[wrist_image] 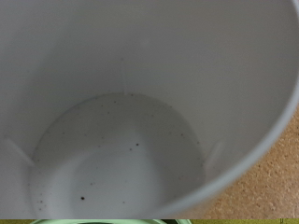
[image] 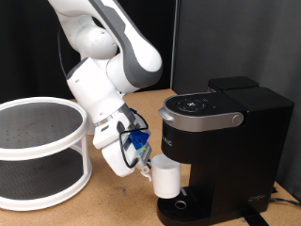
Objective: Make a cup of coffee with the keurig machine
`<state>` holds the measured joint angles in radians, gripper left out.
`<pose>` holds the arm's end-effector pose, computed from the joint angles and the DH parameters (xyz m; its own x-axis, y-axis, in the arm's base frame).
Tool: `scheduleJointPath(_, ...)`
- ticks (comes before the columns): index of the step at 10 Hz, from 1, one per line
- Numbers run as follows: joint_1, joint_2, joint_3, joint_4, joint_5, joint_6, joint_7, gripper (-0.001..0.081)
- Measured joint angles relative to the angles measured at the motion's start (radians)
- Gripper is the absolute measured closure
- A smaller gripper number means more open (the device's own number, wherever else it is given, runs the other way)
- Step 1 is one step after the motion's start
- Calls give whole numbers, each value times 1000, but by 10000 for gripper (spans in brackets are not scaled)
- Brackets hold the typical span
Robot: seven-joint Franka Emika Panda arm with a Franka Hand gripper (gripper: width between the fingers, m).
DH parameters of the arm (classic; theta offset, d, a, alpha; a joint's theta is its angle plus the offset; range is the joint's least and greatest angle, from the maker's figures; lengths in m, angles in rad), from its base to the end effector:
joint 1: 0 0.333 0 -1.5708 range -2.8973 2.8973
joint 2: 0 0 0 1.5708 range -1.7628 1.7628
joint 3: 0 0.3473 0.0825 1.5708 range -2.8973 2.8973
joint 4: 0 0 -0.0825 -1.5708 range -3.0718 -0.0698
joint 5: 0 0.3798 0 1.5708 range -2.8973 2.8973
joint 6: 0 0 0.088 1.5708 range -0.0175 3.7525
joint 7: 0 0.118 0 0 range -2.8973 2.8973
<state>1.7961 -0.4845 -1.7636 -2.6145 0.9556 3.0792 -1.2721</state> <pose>0.4427 -0.0240 0.2431 0.8716 0.1123 0.4772 0.3142 -0.8752 -0.3679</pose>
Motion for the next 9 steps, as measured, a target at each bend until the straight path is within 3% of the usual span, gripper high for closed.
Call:
scheduleJointPath(6, 101, -57, -68, 10, -4, 69, -4, 737)
scheduleJointPath(9, 130, -101, -89, 10, -9, 114, -14, 737)
